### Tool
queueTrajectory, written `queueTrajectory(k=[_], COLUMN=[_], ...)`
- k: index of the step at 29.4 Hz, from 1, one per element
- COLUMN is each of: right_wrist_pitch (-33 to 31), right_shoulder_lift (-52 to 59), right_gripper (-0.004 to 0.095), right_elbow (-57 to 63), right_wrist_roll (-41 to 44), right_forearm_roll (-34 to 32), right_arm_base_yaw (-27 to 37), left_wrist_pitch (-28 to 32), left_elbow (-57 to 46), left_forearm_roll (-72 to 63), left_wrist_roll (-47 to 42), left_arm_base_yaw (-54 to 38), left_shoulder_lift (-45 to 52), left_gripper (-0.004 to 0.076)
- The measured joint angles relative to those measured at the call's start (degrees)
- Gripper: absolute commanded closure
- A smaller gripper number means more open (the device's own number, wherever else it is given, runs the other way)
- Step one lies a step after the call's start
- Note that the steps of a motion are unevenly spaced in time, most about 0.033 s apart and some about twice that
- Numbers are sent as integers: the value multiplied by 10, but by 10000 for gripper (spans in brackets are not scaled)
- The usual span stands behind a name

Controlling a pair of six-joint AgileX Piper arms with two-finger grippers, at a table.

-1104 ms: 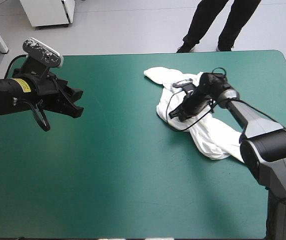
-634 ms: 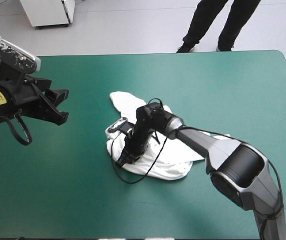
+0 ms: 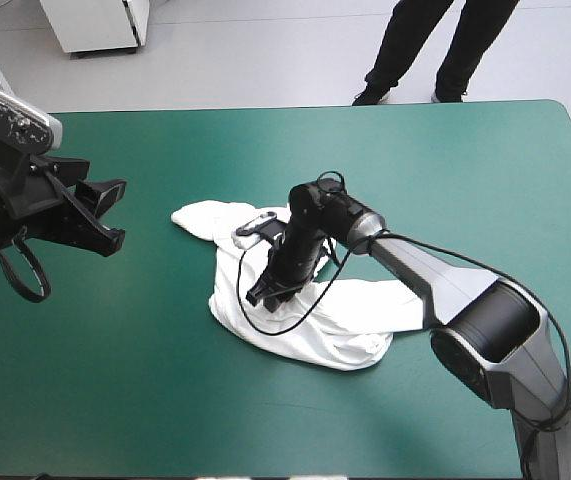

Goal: Fold the cloth

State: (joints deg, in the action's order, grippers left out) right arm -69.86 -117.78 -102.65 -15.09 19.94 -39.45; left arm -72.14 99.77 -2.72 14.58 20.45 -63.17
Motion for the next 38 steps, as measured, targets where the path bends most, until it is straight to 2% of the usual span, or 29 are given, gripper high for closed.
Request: queueTrajectory(k=[5, 10, 14, 19, 23, 27, 33, 38], right_wrist_pitch=[-1, -7, -9, -10, -11, 0, 29, 41], right_shoulder_lift=[46, 109, 160, 221, 256, 274, 275, 266], right_gripper=[327, 327, 349, 350, 351, 354, 354, 354], right_elbow=[-20, -21, -19, 32, 90, 128, 137, 137], right_wrist_roll=[1, 17, 39, 47, 47, 40, 33, 25], right_forearm_roll=[-15, -80, -111, -113, -105, -104, -90, -68], right_arm_base_yaw=[19, 47, 108, 200, 263, 297, 305, 305], left_wrist_pitch=[0, 0, 1, 1, 4, 37, 51, 56], left_elbow=[0, -4, -7, -11, -13, -13, 7, 78], left_forearm_roll=[3, 61, 133, 186, 171, 111, 37, -30], left_wrist_roll=[-9, -19, -22, -34, -32, -6, 38, 74], left_arm_base_yaw=[0, 0, 0, -9, -42, -105, -162, -162], left_shoulder_lift=[0, -27, -96, -210, -300, -356, -428, -495], left_gripper=[370, 370, 370, 370, 370, 369, 300, 294])
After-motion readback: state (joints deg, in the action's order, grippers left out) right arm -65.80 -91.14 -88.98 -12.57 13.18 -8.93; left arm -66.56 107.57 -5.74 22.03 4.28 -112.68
